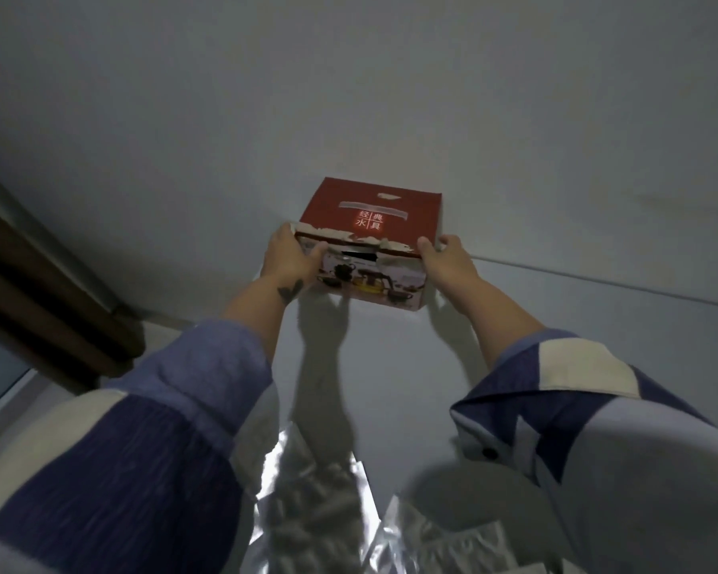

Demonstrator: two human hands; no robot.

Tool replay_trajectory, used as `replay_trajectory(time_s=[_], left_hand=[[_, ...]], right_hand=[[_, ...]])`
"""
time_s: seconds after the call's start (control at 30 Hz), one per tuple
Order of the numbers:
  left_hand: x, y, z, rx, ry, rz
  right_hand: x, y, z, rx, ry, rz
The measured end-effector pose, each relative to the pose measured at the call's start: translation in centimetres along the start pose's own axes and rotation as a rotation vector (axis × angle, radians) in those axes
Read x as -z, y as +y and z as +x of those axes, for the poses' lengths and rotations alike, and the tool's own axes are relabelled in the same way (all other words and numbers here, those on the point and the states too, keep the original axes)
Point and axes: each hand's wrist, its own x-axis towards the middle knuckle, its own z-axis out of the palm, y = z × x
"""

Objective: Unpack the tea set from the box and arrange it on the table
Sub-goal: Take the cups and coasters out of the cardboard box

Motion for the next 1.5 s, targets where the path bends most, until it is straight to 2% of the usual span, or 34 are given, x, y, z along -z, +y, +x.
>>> replay_trajectory(time_s=[0.27,0.5,0.67,0.77,0.97,1.03,1.17,1.27,1.33,1.43,1.5], left_hand=[[-1.0,-1.4,2.3,0.001,-0.058,-0.118],[0.8,-2.5,0.1,0.004,-0.042,-0.060],[2.4,-4.3,-2.4,0.045,0.011,0.040],[3.2,-4.7,-2.7,0.023,-0.043,0.038],[4.2,-4.4,-2.1,0.006,-0.160,0.051],[4.4,-4.2,-1.7,-0.042,-0.214,0.067],[4.6,-3.3,0.0,-0.151,-0.275,0.152],[4.5,-2.6,1.2,-0.189,-0.303,0.302],[4.3,-2.5,1.6,-0.186,-0.293,0.341],[4.0,-2.6,1.8,-0.194,-0.273,0.362],[3.8,-2.6,1.6,-0.200,-0.251,0.364]], right_hand=[[-2.9,1.0,1.0,0.029,0.159,0.089],[-4.6,0.3,-2.3,0.000,0.208,0.031],[-6.9,1.0,-5.6,-0.009,0.281,0.075],[-7.0,0.0,-6.6,-0.053,0.401,0.170],[-5.5,-2.4,-5.7,-0.155,0.413,0.248],[-5.1,-3.6,-5.8,-0.122,0.427,0.282],[-4.8,-6.1,-4.5,0.001,0.450,0.561],[-4.6,-7.1,-3.3,0.113,0.382,0.575],[-4.3,-7.5,-1.9,0.114,0.327,0.414],[-4.0,-7.3,0.1,0.051,0.309,-0.122],[-4.0,-7.4,1.4,-0.018,0.259,-0.253]])
